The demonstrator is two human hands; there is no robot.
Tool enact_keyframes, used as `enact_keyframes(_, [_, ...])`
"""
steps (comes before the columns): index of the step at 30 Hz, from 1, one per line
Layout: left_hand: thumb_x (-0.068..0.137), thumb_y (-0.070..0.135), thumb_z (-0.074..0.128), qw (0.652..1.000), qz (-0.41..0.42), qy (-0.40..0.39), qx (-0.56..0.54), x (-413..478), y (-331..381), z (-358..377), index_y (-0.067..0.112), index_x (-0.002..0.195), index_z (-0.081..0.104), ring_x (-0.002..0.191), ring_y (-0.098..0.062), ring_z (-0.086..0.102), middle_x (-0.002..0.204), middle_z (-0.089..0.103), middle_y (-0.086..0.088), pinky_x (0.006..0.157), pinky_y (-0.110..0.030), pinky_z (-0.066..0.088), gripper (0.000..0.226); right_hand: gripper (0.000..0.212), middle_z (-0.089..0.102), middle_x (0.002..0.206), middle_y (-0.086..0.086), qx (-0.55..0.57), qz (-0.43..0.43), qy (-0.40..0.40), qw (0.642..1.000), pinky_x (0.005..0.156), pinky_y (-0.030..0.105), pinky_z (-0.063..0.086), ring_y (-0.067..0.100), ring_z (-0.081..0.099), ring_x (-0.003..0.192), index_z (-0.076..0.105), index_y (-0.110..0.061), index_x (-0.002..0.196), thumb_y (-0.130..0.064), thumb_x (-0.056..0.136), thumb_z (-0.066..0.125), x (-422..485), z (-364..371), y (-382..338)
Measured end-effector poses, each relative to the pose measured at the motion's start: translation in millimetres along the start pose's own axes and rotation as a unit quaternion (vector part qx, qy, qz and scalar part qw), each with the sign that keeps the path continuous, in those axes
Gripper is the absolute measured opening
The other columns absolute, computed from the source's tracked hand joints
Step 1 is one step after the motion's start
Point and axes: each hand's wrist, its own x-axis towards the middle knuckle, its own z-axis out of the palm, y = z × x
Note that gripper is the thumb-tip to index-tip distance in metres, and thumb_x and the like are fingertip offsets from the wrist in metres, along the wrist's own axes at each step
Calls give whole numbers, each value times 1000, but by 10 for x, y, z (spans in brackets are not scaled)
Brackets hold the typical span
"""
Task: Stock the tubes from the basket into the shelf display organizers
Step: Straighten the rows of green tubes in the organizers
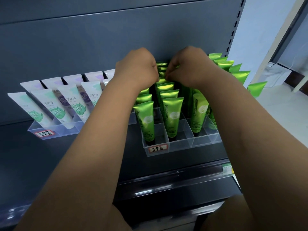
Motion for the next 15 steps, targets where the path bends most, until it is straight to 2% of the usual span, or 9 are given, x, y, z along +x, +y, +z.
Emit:
enact_keyframes(6, [73,25,67,1000,-3,11,-4,-17,7,17,21,82,76,86,-30,65,82,70,0,84,-43,57,14,17,74,104,3,2,6,-3,1000,79,20,36,21,64,103,81,-26,101,-27,87,71,15,8,-2])
enact_keyframes(11, [74,32,75,999,-13,-4,-32,-23,-4,-14,23,79,78,88,-27,66,79,69,2,86,-43,57,11,15,76,101,1,39,22,14,999,87,28,51,19,66,101,82,-22,96,-24,86,71,37,-1,45])
enact_keyframes(15, [75,33,77,997,-26,13,-75,4,21,-60,27,76,78,86,-22,67,73,69,8,86,-40,58,6,18,76,98,5,44,41,40,997,85,31,53,22,67,96,82,-20,98,-23,88,67,87,-40,110])
